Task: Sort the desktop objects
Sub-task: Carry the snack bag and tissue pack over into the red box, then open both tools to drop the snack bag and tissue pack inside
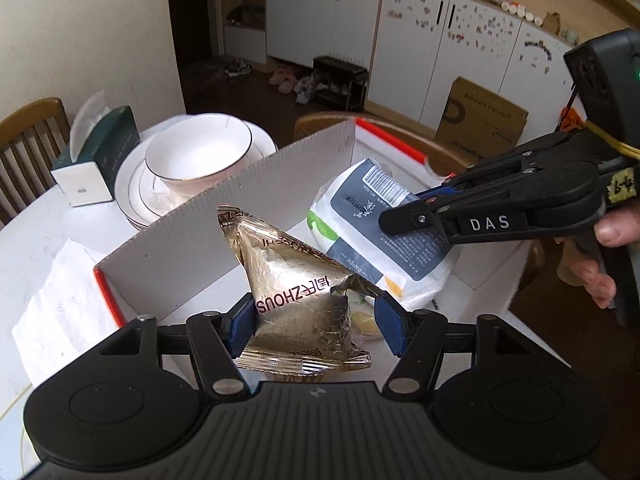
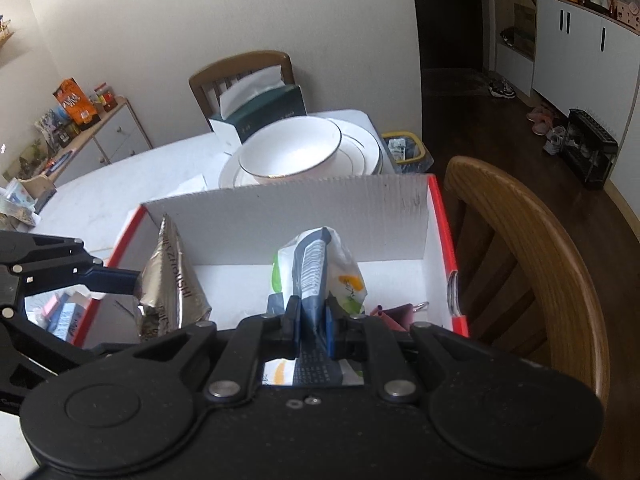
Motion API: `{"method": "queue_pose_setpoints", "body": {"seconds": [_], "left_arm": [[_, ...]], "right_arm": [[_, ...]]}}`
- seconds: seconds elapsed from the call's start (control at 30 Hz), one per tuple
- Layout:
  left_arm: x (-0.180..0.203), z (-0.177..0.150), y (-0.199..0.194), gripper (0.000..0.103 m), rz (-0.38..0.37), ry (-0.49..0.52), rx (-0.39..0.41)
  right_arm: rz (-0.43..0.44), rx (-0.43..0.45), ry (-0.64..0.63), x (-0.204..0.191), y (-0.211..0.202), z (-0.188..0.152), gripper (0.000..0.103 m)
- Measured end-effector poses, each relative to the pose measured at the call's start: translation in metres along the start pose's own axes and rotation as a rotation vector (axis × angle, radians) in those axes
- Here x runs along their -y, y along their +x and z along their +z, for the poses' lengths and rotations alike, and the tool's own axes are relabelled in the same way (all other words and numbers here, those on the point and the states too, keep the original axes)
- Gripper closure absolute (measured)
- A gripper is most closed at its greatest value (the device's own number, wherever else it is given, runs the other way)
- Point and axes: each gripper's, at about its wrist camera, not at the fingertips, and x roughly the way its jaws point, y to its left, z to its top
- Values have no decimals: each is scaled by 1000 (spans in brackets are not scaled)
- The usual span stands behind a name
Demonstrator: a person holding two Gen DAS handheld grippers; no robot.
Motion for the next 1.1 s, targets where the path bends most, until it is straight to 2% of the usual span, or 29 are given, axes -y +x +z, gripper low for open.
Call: {"method": "queue_pose_setpoints", "body": {"seconds": [0.23,0.53,0.73,0.97,1.1], "left_arm": [[-14,5,37,40,1,-33,-114],[-21,5,60,40,16,-41,-177],[-25,4,65,39,14,-49,-186],[-23,4,60,35,26,-41,-179],[-23,3,56,34,28,-55,-173]], "right_arm": [[-8,-33,14,0,22,4,92],[-17,-55,-22,-3,37,8,91],[-24,-73,-8,5,45,10,89],[-20,-75,4,10,41,8,76],[-18,-64,0,11,35,6,62]]}}
